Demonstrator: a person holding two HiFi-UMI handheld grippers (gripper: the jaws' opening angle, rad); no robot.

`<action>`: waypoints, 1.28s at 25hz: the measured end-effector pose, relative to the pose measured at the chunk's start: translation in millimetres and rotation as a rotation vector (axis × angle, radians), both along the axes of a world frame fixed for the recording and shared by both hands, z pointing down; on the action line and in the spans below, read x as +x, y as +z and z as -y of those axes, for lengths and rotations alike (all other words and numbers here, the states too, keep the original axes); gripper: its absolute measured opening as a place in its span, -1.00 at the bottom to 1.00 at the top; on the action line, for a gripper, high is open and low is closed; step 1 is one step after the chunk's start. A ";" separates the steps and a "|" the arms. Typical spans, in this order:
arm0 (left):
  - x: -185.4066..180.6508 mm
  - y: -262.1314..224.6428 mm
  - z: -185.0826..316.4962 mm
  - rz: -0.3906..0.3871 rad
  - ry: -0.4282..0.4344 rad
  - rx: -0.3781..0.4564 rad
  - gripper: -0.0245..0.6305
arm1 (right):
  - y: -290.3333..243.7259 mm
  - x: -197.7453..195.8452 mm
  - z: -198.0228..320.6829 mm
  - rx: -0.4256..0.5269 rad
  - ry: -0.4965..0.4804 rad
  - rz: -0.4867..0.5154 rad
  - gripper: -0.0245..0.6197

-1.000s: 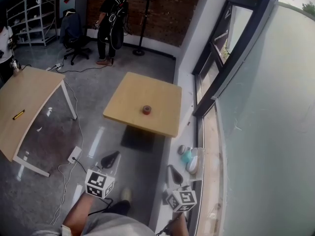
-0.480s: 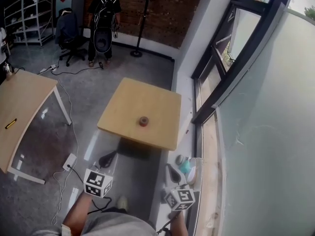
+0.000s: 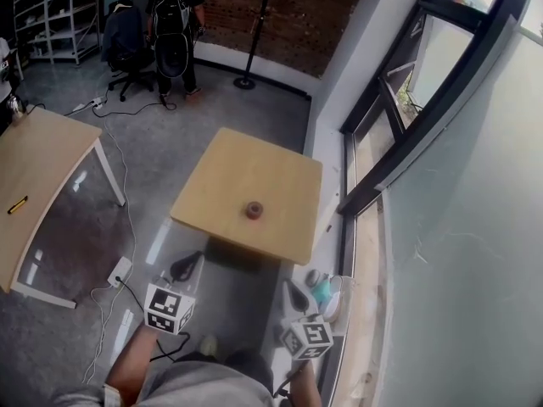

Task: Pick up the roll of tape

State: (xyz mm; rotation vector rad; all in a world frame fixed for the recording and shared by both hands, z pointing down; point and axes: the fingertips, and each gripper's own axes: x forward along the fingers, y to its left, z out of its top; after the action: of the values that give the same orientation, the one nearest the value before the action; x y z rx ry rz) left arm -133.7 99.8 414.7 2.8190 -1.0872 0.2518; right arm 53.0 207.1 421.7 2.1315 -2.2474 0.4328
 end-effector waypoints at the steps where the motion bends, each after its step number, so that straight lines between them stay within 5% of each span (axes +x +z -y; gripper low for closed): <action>1: 0.0 2.8 3.0 0.001 -0.007 -0.004 -0.93 | 2.3 0.4 4.9 -0.002 -0.008 -0.003 -0.88; 19: 18.6 21.6 88.0 0.035 -0.134 -0.018 -0.93 | 40.8 27.5 117.4 -0.058 -0.140 0.023 -0.88; 32: 34.7 79.9 140.0 0.086 -0.188 -0.116 -0.93 | 94.0 41.6 183.2 -0.182 -0.218 0.027 -0.88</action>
State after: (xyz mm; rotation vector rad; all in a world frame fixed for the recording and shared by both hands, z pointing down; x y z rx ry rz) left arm -99.0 -40.2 494.6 2.6048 -1.3014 0.4074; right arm 94.6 23.9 515.7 1.7827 -2.3196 0.6325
